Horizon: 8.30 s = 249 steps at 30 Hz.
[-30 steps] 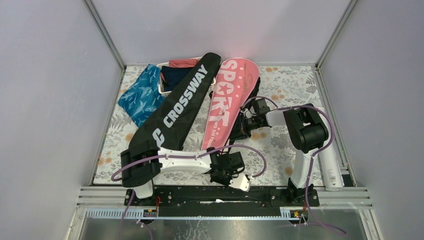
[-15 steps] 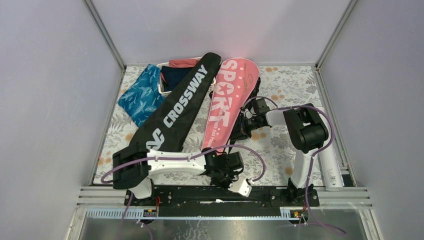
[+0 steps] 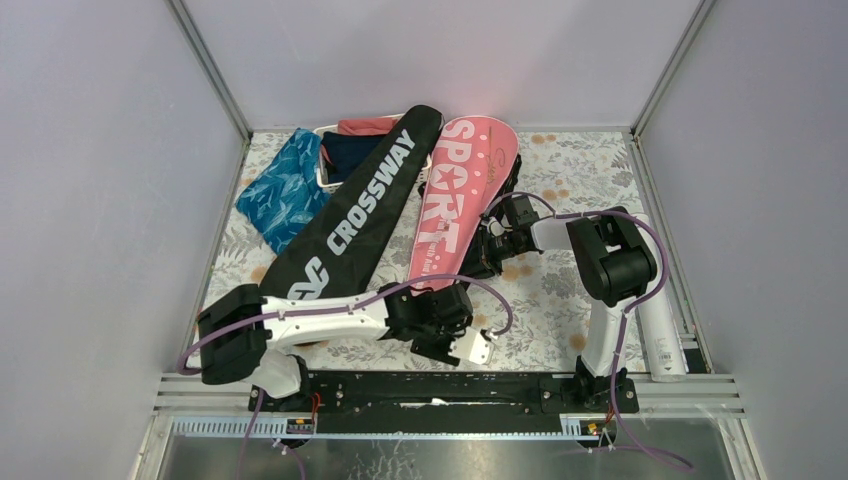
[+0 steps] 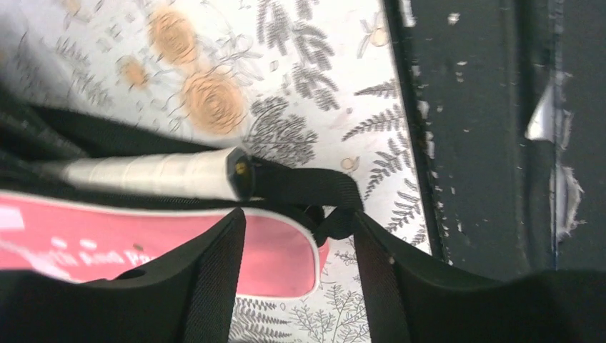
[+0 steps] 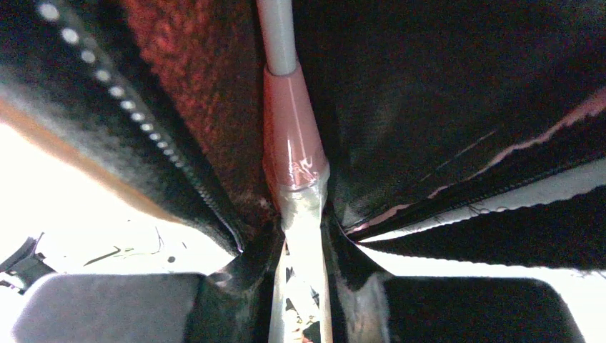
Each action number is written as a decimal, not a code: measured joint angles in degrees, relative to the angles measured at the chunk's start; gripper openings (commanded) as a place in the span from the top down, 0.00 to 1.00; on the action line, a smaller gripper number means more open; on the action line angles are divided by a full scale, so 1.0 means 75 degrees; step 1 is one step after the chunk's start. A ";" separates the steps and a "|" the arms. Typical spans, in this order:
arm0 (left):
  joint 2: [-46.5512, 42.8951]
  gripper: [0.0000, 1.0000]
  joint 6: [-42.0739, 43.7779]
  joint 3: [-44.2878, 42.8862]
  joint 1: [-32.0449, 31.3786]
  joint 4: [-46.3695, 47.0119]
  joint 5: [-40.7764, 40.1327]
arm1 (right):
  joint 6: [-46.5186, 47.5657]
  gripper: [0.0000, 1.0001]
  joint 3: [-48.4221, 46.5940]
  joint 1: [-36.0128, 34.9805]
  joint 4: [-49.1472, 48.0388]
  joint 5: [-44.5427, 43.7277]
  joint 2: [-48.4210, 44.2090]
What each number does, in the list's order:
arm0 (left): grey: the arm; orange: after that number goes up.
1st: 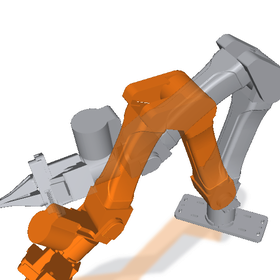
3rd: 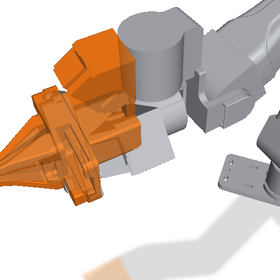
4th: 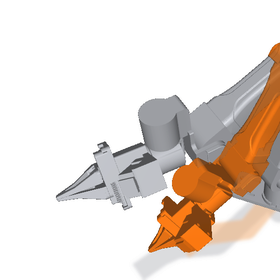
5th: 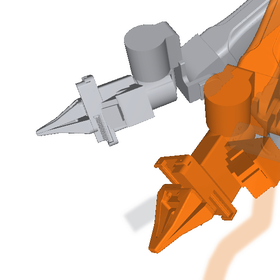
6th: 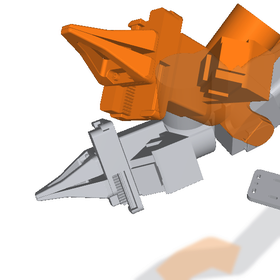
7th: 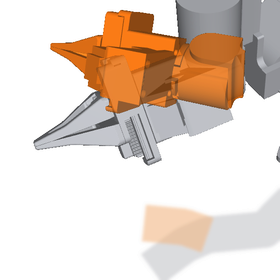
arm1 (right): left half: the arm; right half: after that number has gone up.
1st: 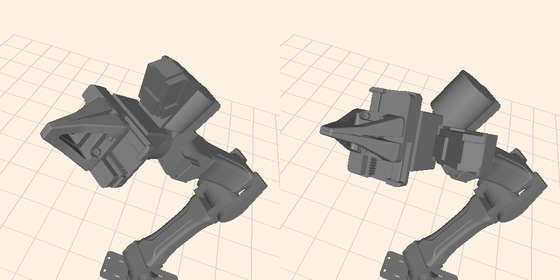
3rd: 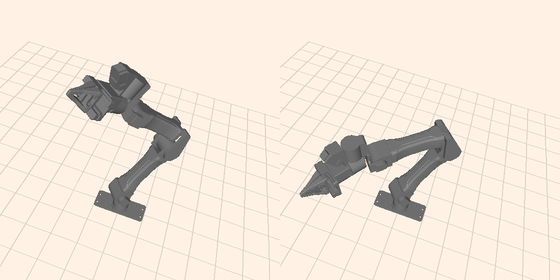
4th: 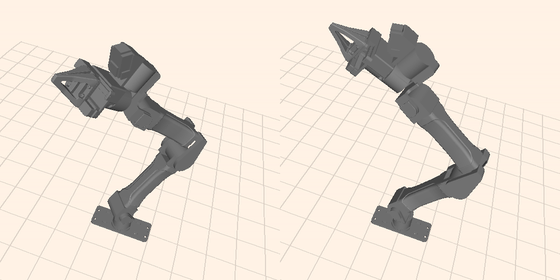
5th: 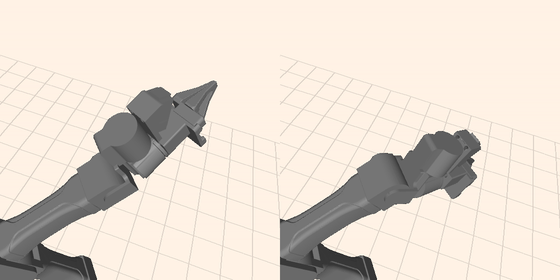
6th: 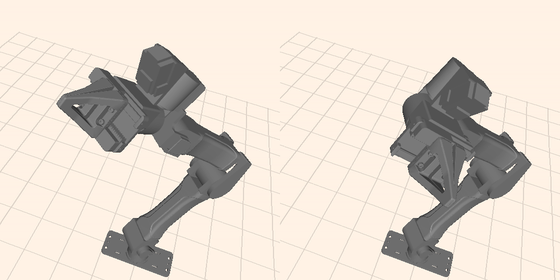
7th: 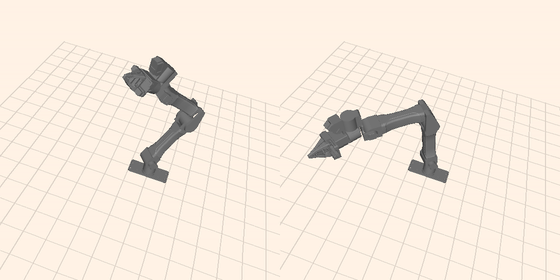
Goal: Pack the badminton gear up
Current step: Place the racket in the racket bag, then adjust the racket bag at the center of the board.
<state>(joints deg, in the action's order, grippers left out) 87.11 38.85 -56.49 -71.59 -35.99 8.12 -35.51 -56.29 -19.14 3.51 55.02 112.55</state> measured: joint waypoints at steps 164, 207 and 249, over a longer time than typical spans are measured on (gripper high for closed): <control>0.1137 1.00 -0.5802 -0.1507 0.4144 0.1789 0.3389 | -0.1207 0.41 0.0766 -0.0032 -0.2159 -0.1451 -0.1317; 0.0452 1.00 -0.6458 -0.0507 0.4759 0.3016 0.4211 | 0.2302 0.35 -0.3375 0.1119 0.0839 -0.5919 0.0918; 0.0484 0.54 -0.4695 -0.0440 0.4401 0.2681 0.3316 | 0.3028 1.00 -0.3652 0.1134 0.2014 -0.6391 -0.1323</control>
<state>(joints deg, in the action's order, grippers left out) 90.74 3.64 -59.79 -38.59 -15.88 32.99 -12.80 -83.68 -10.63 18.61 7.09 102.63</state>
